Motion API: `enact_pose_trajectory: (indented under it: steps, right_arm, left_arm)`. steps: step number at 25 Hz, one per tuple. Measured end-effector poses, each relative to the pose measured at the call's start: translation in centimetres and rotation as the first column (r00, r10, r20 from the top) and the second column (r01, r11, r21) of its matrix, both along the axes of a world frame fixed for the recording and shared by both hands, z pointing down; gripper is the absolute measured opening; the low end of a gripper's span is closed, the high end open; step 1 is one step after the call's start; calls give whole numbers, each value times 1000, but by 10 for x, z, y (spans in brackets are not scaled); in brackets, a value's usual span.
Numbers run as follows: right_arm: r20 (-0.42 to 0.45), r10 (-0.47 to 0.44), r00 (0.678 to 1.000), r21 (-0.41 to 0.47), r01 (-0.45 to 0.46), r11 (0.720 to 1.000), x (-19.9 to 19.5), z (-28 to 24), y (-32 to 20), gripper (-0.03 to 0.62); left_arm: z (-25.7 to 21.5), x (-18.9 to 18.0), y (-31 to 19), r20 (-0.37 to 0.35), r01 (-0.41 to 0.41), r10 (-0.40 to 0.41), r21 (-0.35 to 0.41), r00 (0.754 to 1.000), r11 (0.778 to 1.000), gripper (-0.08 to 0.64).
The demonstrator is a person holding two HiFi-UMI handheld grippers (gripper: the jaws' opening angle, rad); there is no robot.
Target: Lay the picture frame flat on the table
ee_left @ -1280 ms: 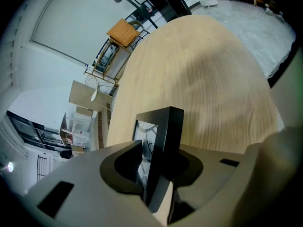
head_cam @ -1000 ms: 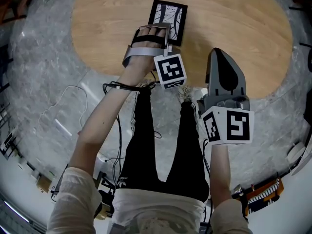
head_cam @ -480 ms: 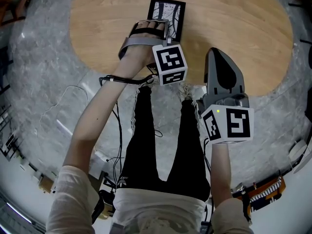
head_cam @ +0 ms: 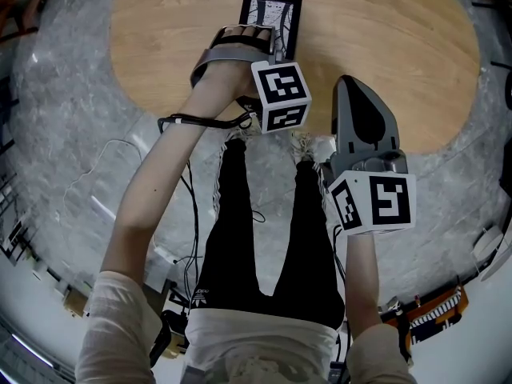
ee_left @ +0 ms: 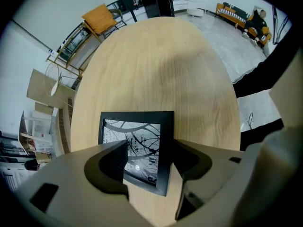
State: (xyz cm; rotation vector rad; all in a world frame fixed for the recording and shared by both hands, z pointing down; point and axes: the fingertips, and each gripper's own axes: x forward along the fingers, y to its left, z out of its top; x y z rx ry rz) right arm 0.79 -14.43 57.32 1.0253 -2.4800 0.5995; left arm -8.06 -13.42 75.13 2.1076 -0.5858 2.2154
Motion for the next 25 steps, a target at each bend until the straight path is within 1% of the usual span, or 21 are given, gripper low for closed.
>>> enact_pose_trajectory:
  steps: [4,7,14,20,25]
  right_arm:
    - [-1,2,1000,-6,-2,1000,0,5,3,6]
    - [2,4,1000,-9,-4,1000,2,6,5,6]
    - [7,5,1000,-12,-5,1000,2,3,4,6]
    - [3,2,1000,-19,-2,1000,5,7,6,6]
    - [-1,-3,1000,-21,3,1000,4,9,6,6]
  left_arm:
    - [-2,0,-2,-34,7,-8,-31,999,1000,270]
    - [-1,1,0,-29,-5,4,-50,1000,999,270]
    - [2,-1,1,-3,-27,27,-67,1000,997,275]
    - [4,1,4,-27,-22,19,-103,999,994,278]
    - [7,3,7,-33,-16,12,-97,999,995,276]
